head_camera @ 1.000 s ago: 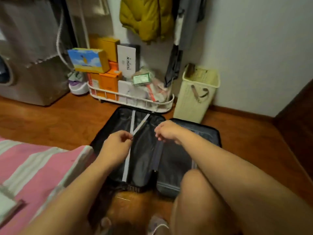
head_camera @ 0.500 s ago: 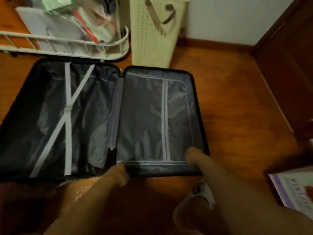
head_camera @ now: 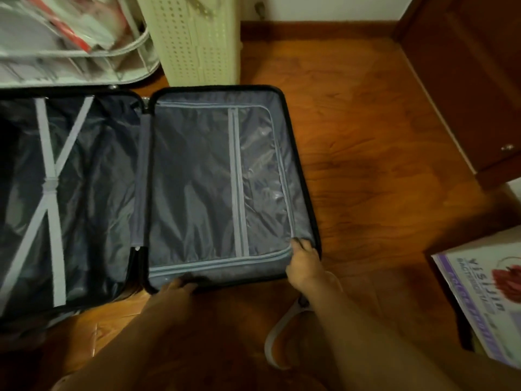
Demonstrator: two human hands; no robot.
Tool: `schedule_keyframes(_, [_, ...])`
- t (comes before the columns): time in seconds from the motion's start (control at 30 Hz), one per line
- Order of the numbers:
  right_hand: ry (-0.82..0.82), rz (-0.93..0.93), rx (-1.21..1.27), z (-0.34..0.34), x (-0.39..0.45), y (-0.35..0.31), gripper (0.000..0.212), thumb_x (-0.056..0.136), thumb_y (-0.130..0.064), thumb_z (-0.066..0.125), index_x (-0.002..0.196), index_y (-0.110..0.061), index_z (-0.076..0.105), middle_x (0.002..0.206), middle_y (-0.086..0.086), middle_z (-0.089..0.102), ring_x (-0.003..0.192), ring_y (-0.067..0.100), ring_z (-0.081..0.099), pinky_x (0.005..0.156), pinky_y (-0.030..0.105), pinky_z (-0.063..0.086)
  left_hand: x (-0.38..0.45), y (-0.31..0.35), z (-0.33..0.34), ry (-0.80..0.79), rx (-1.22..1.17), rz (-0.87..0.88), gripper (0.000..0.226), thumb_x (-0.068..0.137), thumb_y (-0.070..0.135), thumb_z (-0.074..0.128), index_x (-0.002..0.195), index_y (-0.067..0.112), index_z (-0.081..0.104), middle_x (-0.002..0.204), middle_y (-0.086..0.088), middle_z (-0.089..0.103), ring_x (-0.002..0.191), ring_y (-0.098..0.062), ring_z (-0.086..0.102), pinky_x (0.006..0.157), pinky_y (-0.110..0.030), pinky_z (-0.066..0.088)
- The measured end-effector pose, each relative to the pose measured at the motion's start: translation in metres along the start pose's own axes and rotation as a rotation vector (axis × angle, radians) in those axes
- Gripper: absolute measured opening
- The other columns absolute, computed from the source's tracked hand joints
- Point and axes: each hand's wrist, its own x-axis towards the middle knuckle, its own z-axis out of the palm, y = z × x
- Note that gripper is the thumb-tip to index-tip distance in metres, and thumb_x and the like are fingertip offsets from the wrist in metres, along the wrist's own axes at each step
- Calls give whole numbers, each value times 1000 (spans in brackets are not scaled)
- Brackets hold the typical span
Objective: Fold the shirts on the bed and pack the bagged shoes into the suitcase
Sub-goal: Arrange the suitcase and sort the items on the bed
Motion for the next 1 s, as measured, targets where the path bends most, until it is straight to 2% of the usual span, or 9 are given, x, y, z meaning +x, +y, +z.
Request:
schedule_keyframes(0.07, [-69, 87, -35, -3, 2, -14, 63, 97, -17, 52, 155, -17, 27, 157, 6, 26, 138, 33, 31, 115, 42, 36, -12, -11, -6, -18, 31, -10, 71, 90, 69, 38, 154, 38, 36, 162, -3, 30, 146, -26, 35, 118, -41, 34])
schedule_keyframes(0.17, [-241, 147, -185, -14, 14, -44, 57, 98, -23, 50, 152, -12, 36, 151, 15, 37, 132, 36, 43, 108, 45, 45, -21, -18, -34, 58, -39, -51, 49, 101, 38, 49, 149, 28, 44, 149, -6, 49, 133, -23, 52, 108, -32, 42])
schedule_keyframes(0.27, [-285, 156, -237, -47, 48, -79, 51, 96, -19, 49, 145, -6, 44, 138, 19, 51, 114, 35, 56, 96, 41, 52, -3, -32, -76, 187, -109, -57, 45, 100, 28, 51, 145, 25, 50, 142, -8, 56, 128, -25, 55, 106, -32, 43])
schedule_keyframes(0.37, [-233, 6, -279, -82, 94, -132, 25, 101, -15, 46, 113, -1, 62, 116, 19, 60, 95, 33, 59, 93, 41, 51, 23, -63, -121, 283, -190, -86, 44, 96, 32, 53, 140, 27, 55, 140, -7, 58, 127, -26, 56, 108, -39, 45])
schedule_keyframes(0.47, [-164, -177, -318, -99, 149, -201, 34, 103, -16, 46, 132, -4, 58, 135, 18, 57, 122, 36, 55, 105, 40, 45, 66, -94, -169, 366, -191, -98, 44, 100, 32, 49, 144, 25, 47, 143, -11, 52, 128, -30, 55, 108, -42, 44])
schedule_keyframes(0.7, [105, -553, -147, -75, 290, -376, 41, 100, -11, 49, 141, -15, 54, 141, 10, 55, 127, 30, 53, 103, 35, 43, 190, -119, -245, 577, -512, -120, 58, 107, 46, 32, 157, 20, 20, 152, -15, 36, 133, -37, 49, 111, -47, 41])
schedule_keyframes(0.8, [259, -530, -68, -61, 336, -422, 35, 102, -22, 52, 134, -10, 55, 135, 12, 54, 124, 32, 53, 101, 39, 44, 215, -122, -249, 548, -494, -132, 64, 107, 50, 21, 161, 19, 5, 156, -12, 29, 131, -34, 51, 108, -49, 44])
schedule_keyframes(0.9, [328, -420, -33, -55, 370, -448, 42, 100, -31, 58, 131, -4, 51, 134, 16, 53, 124, 35, 52, 98, 41, 45, 221, -125, -246, 569, -379, -103, 59, 107, 51, 15, 156, 18, 11, 150, -7, 36, 118, -31, 59, 97, -47, 50])
schedule_keyframes(1.0, [353, -384, -95, -55, 390, -460, 34, 99, -25, 60, 124, -2, 54, 126, 20, 60, 119, 37, 57, 91, 40, 49, 225, -127, -246, 564, -346, -95, 56, 106, 51, 15, 152, 20, 15, 146, -5, 40, 114, -31, 61, 94, -46, 51])
